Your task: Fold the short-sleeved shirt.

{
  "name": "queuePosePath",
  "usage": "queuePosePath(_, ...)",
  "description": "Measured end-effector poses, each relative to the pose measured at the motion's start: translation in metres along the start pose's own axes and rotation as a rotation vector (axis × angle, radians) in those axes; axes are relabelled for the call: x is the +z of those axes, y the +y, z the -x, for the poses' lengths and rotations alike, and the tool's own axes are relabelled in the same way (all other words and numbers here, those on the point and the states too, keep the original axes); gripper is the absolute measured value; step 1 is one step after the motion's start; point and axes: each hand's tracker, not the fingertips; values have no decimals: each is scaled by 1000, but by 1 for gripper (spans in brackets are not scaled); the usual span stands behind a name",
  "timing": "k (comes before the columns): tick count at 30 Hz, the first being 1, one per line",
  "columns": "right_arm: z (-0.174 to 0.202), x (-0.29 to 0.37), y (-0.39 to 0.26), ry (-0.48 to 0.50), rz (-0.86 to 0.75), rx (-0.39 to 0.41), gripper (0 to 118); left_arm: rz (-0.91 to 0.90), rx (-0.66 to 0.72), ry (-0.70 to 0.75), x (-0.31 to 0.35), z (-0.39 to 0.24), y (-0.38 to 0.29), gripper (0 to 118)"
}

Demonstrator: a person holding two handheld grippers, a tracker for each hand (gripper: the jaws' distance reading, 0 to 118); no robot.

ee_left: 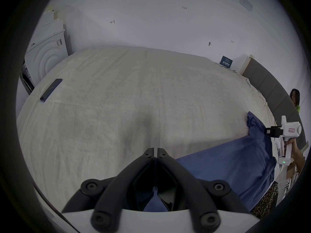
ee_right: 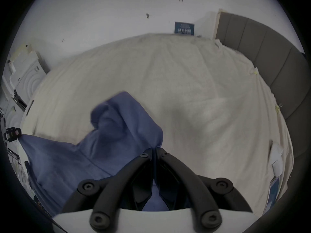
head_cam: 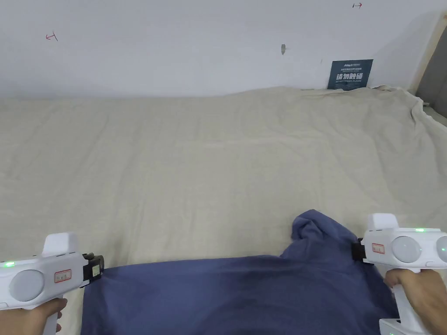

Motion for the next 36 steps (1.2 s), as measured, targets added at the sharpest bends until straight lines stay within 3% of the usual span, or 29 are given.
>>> queuePosePath(7, -7, 99, -19, 112, -150, -20, 2, -13, 13, 5, 20, 5, -8, 0)
queuePosePath(19, -47, 199, -119, 162, -228, -72, 2, -78, 49, -25, 103, 22, -67, 0)
queuePosePath(26, -56, 200, -189, 122, -155, -112, 2, -4, 75, -2, 106, 31, -130, 0)
queuePosePath(36, -55, 149, -247, 49, -1, -179, 2, 93, 61, 84, 78, 31, -196, 0)
